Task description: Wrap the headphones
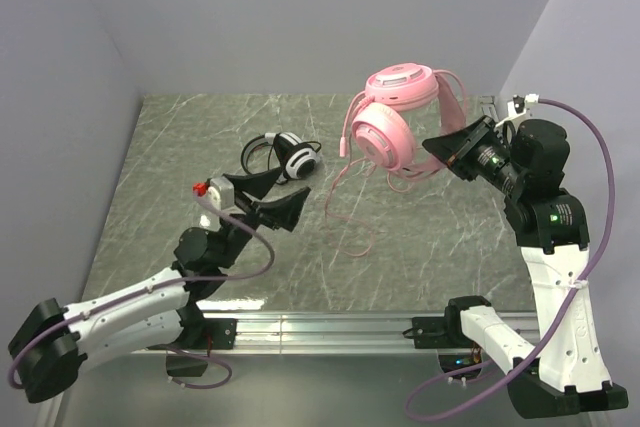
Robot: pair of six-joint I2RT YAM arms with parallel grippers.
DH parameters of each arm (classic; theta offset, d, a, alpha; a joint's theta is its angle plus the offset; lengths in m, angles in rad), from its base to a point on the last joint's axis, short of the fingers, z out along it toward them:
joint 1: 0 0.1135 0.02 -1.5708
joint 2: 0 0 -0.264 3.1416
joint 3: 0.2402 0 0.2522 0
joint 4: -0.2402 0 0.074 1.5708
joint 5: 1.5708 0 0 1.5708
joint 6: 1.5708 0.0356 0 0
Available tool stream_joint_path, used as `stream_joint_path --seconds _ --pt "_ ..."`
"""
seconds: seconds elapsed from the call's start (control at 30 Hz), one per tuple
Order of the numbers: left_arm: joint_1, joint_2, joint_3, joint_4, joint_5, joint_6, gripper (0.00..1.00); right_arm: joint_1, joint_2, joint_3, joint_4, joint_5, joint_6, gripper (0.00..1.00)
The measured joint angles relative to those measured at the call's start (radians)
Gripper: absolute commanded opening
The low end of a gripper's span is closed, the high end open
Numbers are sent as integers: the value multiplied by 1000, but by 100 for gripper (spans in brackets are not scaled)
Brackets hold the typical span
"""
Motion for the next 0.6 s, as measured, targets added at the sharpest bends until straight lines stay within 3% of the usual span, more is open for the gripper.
stream_joint_path --seconds 0.13,0.3,0.47,0.6 --pt "-134 -46 23 -47 -45 24 95 0 0 0 5 11 7 0" --pt "-346 153 116 -32 -68 85 98 0 -3 -6 5 28 29 0" --pt "-391 421 229 12 -121 96 99 0 -16 -6 4 44 52 0" --pt "-372 547 326 50 -211 67 99 0 -35 -6 3 53 62 0"
